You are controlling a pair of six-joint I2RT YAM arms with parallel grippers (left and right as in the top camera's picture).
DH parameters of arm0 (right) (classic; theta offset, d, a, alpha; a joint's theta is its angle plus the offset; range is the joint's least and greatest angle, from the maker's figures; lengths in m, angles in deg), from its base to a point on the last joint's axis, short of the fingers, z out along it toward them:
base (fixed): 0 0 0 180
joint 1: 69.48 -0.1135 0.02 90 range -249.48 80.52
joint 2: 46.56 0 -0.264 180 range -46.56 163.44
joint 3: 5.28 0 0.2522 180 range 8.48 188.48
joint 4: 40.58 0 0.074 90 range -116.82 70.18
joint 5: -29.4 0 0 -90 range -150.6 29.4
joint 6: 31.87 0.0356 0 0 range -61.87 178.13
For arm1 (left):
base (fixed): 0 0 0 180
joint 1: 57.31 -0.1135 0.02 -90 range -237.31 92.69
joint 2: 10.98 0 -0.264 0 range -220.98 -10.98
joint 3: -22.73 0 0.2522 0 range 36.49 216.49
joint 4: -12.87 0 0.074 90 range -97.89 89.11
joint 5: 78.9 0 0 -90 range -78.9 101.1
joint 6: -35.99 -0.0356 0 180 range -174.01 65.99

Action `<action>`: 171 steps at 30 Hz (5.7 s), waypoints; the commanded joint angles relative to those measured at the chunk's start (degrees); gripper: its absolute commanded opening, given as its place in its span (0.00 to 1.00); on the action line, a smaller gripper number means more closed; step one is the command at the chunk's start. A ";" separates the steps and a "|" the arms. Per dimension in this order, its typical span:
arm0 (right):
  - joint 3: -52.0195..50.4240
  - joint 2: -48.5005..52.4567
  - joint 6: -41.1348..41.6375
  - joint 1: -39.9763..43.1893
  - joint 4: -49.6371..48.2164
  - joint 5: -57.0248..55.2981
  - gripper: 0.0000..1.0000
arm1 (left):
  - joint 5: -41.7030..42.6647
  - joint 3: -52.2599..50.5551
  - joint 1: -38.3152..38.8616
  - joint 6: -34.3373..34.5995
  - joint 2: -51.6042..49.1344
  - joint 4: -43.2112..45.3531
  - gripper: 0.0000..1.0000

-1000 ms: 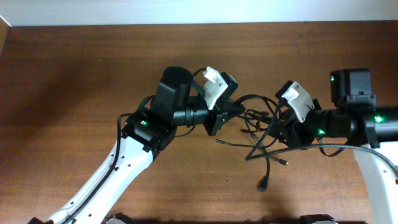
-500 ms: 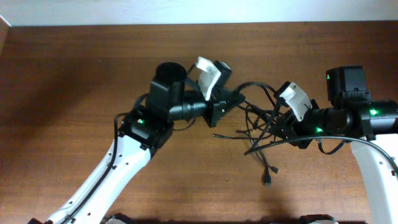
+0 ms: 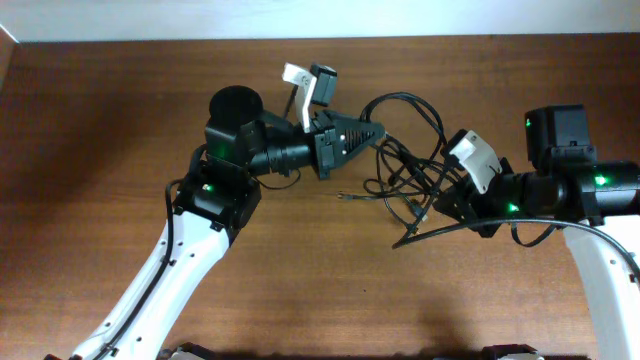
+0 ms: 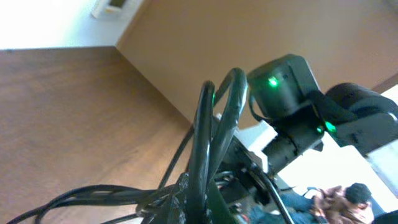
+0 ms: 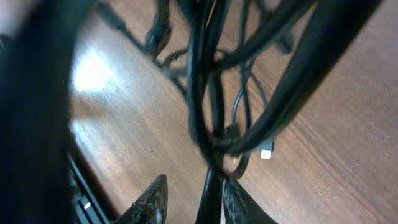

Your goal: Untangle cables

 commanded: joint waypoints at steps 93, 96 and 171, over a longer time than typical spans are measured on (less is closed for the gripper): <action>0.74 -17.73 24.06 -0.31 -2.97 -10.95 0.70 | -3.39 0.35 -4.33 -0.63 6.95 -5.86 0.00; 0.74 -17.27 20.74 -0.31 -2.80 -7.02 0.72 | -6.62 0.35 -4.33 4.35 6.95 -5.38 0.00; 0.55 -16.09 19.06 -8.50 -22.21 -8.70 0.04 | -33.48 0.35 -2.38 10.58 6.99 -25.24 0.00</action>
